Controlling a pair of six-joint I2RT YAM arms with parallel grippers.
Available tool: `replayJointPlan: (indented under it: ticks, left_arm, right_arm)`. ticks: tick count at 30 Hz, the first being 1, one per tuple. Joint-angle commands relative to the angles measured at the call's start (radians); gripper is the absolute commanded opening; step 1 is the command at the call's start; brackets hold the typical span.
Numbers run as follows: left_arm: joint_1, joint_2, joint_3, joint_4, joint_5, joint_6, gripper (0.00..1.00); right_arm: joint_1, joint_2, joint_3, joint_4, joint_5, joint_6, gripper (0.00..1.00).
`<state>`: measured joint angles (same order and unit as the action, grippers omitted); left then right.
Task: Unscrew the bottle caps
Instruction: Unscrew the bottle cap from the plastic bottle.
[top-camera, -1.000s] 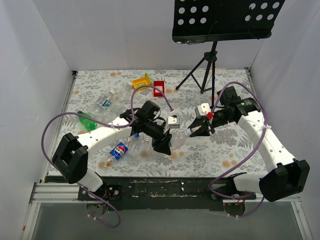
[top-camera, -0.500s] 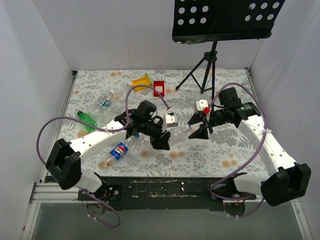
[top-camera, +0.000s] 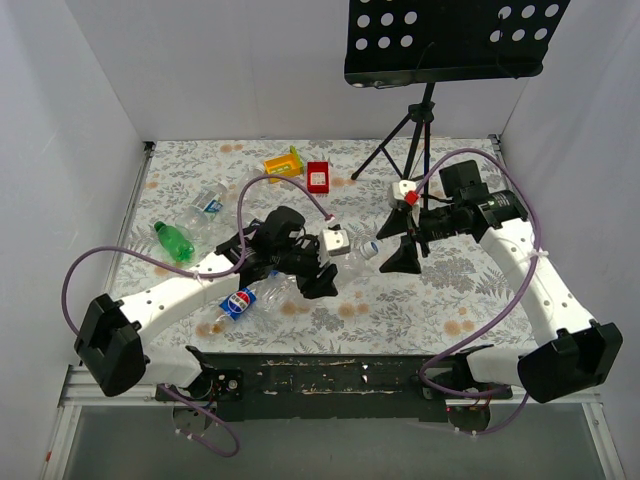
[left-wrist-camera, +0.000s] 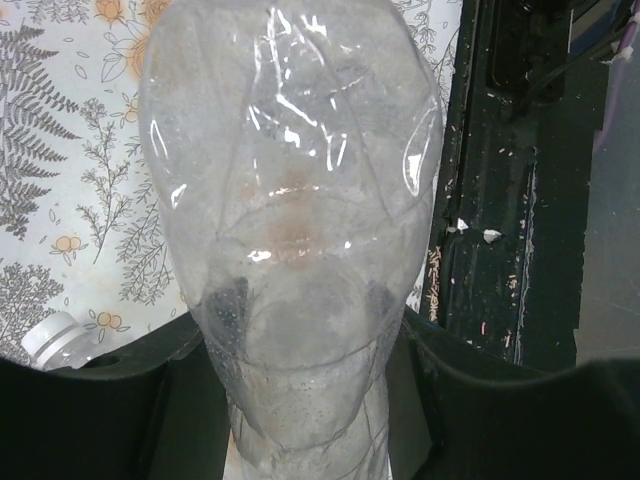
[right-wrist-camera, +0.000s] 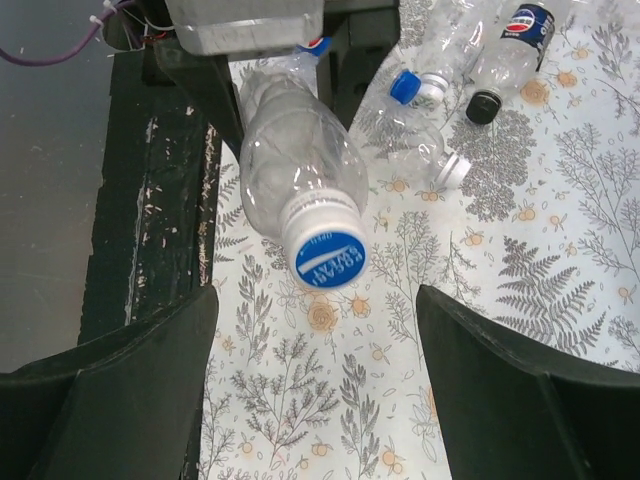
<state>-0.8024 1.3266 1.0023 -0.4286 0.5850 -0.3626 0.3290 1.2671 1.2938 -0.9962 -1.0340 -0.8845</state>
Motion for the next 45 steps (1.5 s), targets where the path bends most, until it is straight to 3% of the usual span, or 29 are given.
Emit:
replayJointPlan:
  ticks: [1, 19, 32, 45]
  left_arm:
    - [-0.006, -0.089, -0.028, 0.059, -0.05, -0.029, 0.05]
    - [-0.012, -0.17, -0.087, 0.126, -0.149, -0.056, 0.04]
    - [-0.119, -0.124, -0.065, 0.126, -0.266, -0.035, 0.04]
    - [-0.158, -0.095, -0.059, 0.133, -0.31, -0.027, 0.04]
  right_arm:
    - [-0.022, -0.057, 0.012, -0.029, 0.02, 0.028, 0.88]
    - [-0.082, -0.127, -0.088, 0.028, -0.029, 0.153, 0.88]
    - [-0.103, -0.109, -0.088, 0.044, -0.063, 0.245, 0.88]
    - [-0.145, -0.1, -0.1, 0.059, -0.081, 0.298, 0.88]
